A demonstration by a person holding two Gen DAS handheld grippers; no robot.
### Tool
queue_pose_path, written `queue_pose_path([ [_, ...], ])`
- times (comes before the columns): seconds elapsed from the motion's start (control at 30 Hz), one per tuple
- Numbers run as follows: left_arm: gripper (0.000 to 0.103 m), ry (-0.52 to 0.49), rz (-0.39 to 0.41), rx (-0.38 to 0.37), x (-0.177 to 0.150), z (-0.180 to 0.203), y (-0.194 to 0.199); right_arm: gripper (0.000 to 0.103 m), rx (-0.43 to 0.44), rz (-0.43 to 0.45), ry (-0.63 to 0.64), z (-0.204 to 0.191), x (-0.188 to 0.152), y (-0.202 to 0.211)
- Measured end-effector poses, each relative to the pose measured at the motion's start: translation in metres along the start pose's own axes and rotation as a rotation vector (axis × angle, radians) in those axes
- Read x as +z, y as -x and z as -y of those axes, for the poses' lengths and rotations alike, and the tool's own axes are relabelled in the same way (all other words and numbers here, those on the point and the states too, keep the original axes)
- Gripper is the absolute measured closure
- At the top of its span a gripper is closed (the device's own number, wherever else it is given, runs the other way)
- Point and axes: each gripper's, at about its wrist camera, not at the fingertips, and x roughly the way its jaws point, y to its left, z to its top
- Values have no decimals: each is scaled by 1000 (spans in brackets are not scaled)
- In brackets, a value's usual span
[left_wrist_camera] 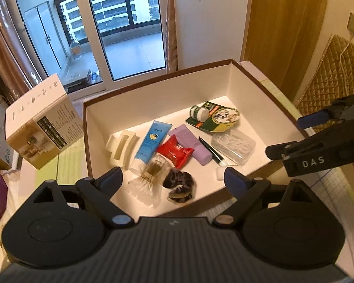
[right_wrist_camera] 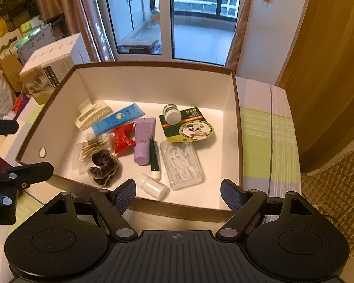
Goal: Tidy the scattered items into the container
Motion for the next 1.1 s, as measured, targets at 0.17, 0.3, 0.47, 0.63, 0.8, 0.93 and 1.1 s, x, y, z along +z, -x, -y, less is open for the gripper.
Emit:
queue_pose_path([
  [0.17, 11, 20, 18, 19, -10, 3, 14, 19, 20, 39, -28, -3, -9, 17],
  [0.3, 10, 28, 35, 20, -19, 6, 28, 19, 12, 66, -52, -6, -19, 30],
  [0.47, 10, 67, 46, 14, -31, 10, 44, 0, 22, 84, -126, -7, -32, 42],
  [0.63, 10, 98, 49, 29, -44, 14, 56, 0, 42, 124, -166, -8, -46, 56],
  [0.8, 10, 97, 57, 56, -54, 21, 68, 0, 36, 121, -148, -14, -60, 63],
  [0.93, 10, 101, 68, 66, -61, 27, 79, 0, 28, 122, -137, -17, -69, 66],
  [1.1, 10, 111, 80, 89, -70, 32, 89, 0, 24, 115, -132, -19, -81, 70],
])
